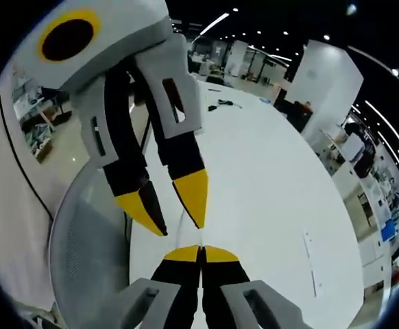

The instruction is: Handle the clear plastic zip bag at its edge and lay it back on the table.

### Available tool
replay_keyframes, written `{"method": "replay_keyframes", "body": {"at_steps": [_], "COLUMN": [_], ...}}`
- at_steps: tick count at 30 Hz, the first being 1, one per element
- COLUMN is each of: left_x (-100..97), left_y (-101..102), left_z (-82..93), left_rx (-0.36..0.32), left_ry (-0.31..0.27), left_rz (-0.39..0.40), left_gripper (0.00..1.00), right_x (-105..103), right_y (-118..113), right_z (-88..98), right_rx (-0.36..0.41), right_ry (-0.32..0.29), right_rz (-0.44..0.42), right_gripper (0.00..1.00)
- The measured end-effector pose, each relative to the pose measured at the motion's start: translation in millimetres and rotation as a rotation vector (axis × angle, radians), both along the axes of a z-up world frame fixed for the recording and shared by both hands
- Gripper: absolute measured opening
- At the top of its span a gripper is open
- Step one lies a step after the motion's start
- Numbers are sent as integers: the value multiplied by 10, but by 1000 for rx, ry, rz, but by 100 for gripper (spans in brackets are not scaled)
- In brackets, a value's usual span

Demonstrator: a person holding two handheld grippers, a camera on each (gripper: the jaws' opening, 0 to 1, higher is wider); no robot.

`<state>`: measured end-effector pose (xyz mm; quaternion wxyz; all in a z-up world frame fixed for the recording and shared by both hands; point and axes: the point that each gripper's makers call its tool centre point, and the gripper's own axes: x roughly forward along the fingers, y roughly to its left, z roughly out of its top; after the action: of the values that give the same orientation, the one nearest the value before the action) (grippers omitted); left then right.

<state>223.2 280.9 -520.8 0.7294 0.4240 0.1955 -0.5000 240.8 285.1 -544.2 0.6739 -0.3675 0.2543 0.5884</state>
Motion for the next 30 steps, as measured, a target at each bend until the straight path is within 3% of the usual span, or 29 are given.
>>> {"method": "replay_keyframes", "body": {"at_steps": [8, 17, 21, 30], "left_x": [-52, -25, -60, -83], "left_y": [-5, 72, 76, 77], "left_z": [22, -128, -215, -359], "left_rx": [-9, 62, 90, 136], "left_ry": [-4, 7, 39, 46], "left_rz": [-8, -8, -15, -26], "left_gripper": [9, 10, 9, 0], "right_x": [7, -43, -52, -75], "right_y": [37, 74, 76, 50], "right_z": [22, 29, 30, 46], "right_rx": [3, -1, 0, 7], "right_ry": [2, 2, 6, 21], "right_rz": [-15, -1, -5, -18], "right_gripper": [0, 0, 0, 0]}}
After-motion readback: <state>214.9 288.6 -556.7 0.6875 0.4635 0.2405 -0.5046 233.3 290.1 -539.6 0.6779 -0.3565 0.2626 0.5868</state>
